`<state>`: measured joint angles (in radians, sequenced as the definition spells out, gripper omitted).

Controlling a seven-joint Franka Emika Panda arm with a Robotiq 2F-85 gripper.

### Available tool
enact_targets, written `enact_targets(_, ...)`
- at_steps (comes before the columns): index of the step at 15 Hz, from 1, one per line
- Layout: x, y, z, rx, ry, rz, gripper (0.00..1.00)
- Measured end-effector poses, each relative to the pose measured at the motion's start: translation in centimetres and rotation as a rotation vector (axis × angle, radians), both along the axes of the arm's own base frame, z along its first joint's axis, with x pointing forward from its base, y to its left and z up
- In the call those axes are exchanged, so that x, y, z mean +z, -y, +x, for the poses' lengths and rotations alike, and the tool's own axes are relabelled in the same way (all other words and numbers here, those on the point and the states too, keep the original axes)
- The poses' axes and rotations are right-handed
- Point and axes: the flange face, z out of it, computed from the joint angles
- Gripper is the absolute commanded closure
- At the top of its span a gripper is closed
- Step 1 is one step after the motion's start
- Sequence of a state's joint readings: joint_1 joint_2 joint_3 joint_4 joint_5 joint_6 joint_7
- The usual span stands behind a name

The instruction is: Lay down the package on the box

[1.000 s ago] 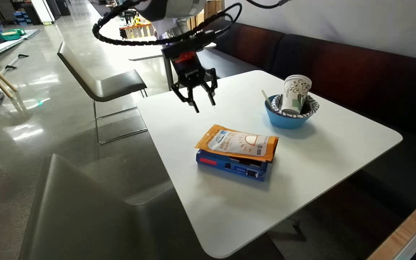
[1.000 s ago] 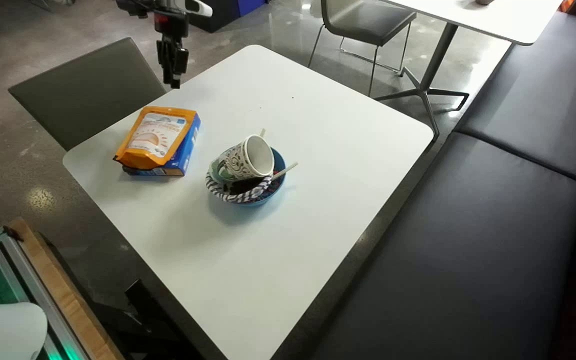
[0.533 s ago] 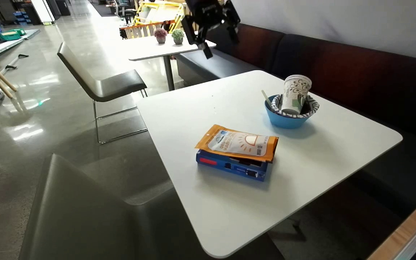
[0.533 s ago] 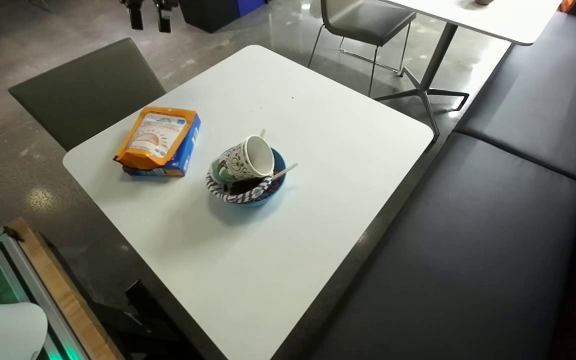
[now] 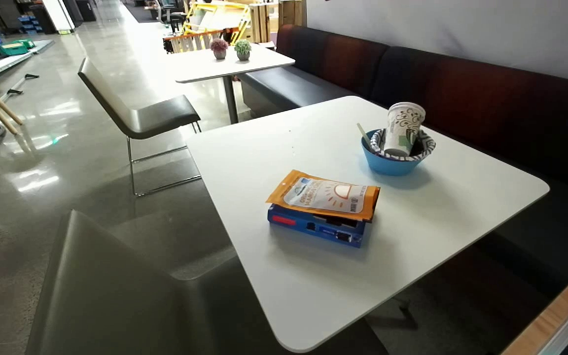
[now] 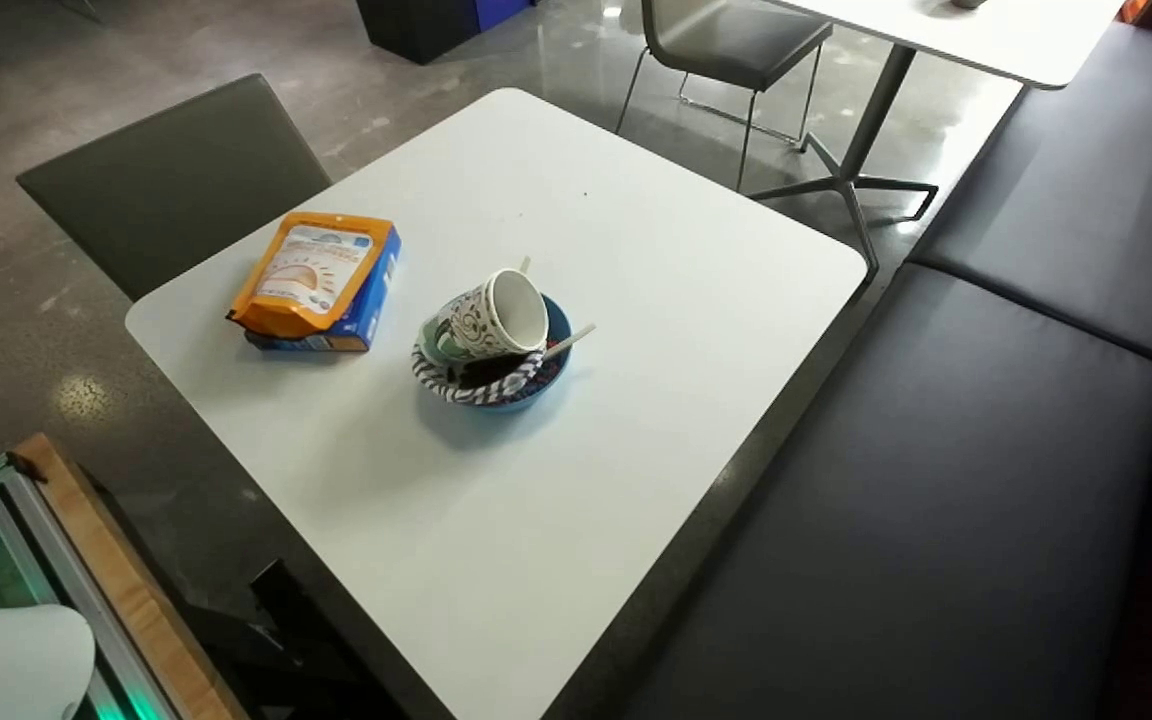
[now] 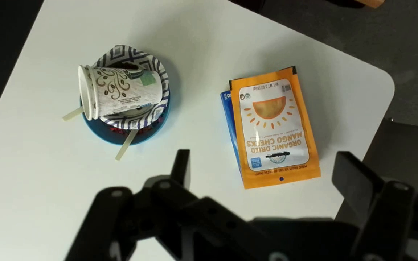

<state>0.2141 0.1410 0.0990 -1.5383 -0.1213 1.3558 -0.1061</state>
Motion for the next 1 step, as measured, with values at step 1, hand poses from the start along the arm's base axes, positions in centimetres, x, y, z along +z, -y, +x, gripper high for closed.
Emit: enact_targets(1, -0.01, 0.07, -0.28, 0.004, 0.001, 0.001, 0.0)
